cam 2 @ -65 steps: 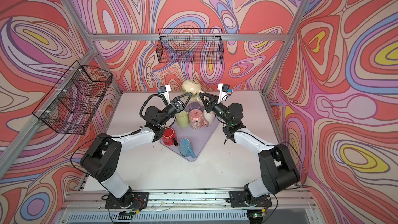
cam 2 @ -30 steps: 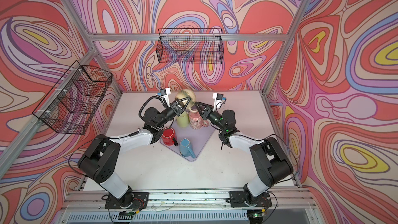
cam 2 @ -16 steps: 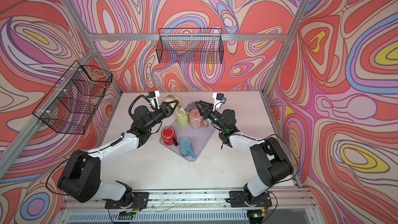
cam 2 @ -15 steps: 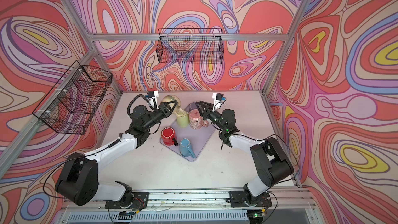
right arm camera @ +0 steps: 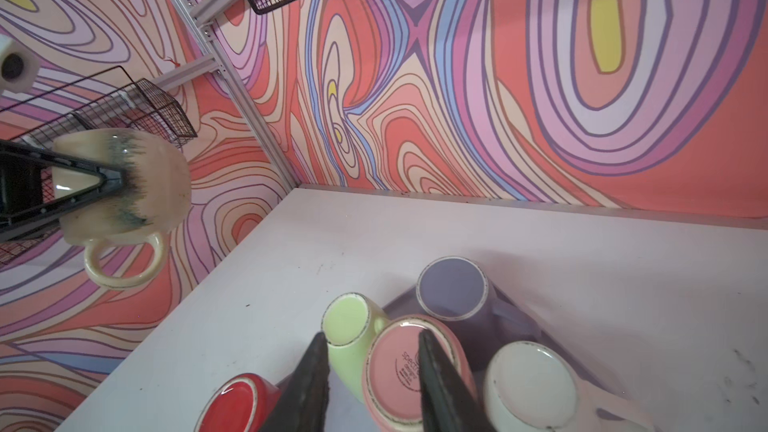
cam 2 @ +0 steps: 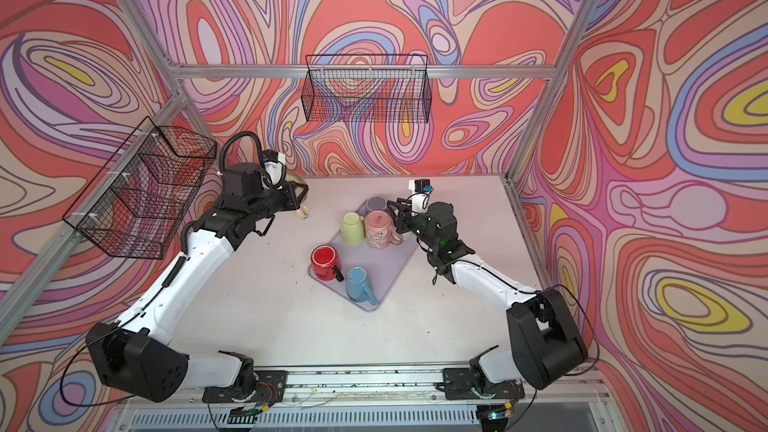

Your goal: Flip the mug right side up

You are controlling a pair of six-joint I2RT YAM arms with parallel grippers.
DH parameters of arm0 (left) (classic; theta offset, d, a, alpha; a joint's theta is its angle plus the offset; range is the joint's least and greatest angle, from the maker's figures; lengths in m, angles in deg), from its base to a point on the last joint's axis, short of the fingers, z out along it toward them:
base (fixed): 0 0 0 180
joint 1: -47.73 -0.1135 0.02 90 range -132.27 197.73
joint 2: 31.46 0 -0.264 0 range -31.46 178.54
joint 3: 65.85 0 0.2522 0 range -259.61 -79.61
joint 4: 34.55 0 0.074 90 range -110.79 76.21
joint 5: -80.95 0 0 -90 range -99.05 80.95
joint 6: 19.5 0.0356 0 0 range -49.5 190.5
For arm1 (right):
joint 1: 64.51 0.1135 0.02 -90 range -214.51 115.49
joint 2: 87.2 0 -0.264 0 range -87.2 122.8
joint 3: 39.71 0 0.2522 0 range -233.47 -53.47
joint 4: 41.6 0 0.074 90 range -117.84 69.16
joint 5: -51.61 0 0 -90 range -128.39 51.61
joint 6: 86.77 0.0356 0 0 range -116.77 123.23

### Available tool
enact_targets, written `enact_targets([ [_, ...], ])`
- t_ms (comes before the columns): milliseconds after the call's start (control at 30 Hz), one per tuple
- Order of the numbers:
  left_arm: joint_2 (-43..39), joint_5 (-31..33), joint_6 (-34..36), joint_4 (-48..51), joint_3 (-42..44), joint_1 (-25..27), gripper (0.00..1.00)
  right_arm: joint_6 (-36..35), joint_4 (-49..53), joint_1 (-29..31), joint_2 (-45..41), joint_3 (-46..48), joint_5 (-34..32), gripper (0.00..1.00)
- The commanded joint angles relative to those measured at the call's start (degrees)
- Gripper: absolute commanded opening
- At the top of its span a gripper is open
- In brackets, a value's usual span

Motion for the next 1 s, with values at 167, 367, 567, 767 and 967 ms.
enact_targets([
  [167,14.61,4.05,15.37,23.91,-15.41,-5.72,0.0,-0.65,2.56,-0.09,-1.03,2.26,-2.77,0.33],
  [367,25.27,0.38,18.29,28.5,-24.64,-10.75,0.0,1.98,2.22,-0.08,-0.9,4.56,-1.55,0.33],
  [567,37.57,-1.74,20.55,34.23,-36.88,-14.35,0.0,6.95,-0.03,-0.08,0.03,6.55,1.65,0.33],
  [767,50.38,-2.55,22.64,39.91,-52.21,-16.22,0.0,9.08,-0.84,0.59,-0.07,7.99,2.24,0.32],
  [967,58.24,-0.58,24.15,43.08,-61.02,-16.29,0.0,9.04,0.21,0.91,-0.25,7.76,1.7,0.32],
])
